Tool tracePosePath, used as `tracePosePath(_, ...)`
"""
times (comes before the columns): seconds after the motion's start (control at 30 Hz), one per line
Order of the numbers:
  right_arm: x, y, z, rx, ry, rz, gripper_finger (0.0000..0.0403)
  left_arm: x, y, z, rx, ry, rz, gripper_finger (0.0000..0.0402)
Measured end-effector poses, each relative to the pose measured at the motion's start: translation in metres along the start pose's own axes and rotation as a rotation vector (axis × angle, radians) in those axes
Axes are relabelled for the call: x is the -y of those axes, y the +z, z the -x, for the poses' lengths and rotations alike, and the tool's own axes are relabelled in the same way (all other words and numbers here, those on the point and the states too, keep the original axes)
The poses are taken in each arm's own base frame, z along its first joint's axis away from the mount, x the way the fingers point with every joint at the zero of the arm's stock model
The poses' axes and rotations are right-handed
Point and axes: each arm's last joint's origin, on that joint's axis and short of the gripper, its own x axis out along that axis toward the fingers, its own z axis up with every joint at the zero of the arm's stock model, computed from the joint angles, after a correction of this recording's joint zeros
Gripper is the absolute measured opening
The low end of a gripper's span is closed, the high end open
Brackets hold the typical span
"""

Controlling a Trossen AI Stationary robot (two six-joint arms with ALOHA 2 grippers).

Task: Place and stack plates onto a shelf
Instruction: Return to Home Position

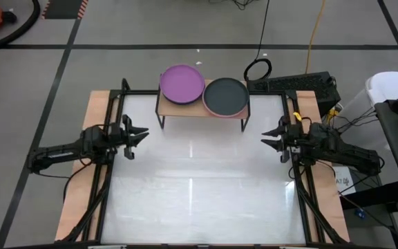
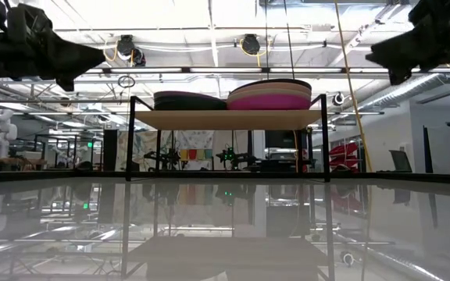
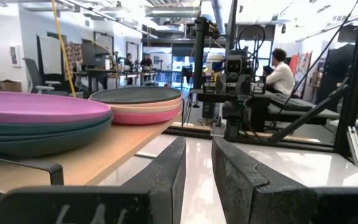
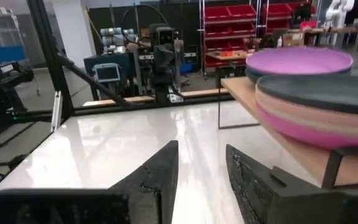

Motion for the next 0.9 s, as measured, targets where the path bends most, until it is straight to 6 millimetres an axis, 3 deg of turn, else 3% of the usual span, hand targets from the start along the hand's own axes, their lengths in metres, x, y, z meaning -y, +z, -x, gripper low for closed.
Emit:
tracePosePath(0.27,0.006,-0.036,-0.016,0.026,-0.025,-0.009,0.0116,0.0,0.0,0.0,0.001,0.001,0.006,0.0083)
tracePosePath(0.37,0.005,-0.029,-0.016,0.123,-0.021,0.003,0.0116,0.0,0.0,0.0,0.001,0.001,0.027,0.0083)
tracePosePath(0.9,0.006,-0.031,-0.017,0.103,-0.023,0.054,0.0116,0.0,0.0,0.0,-0.003,0.002,0.021,0.0083)
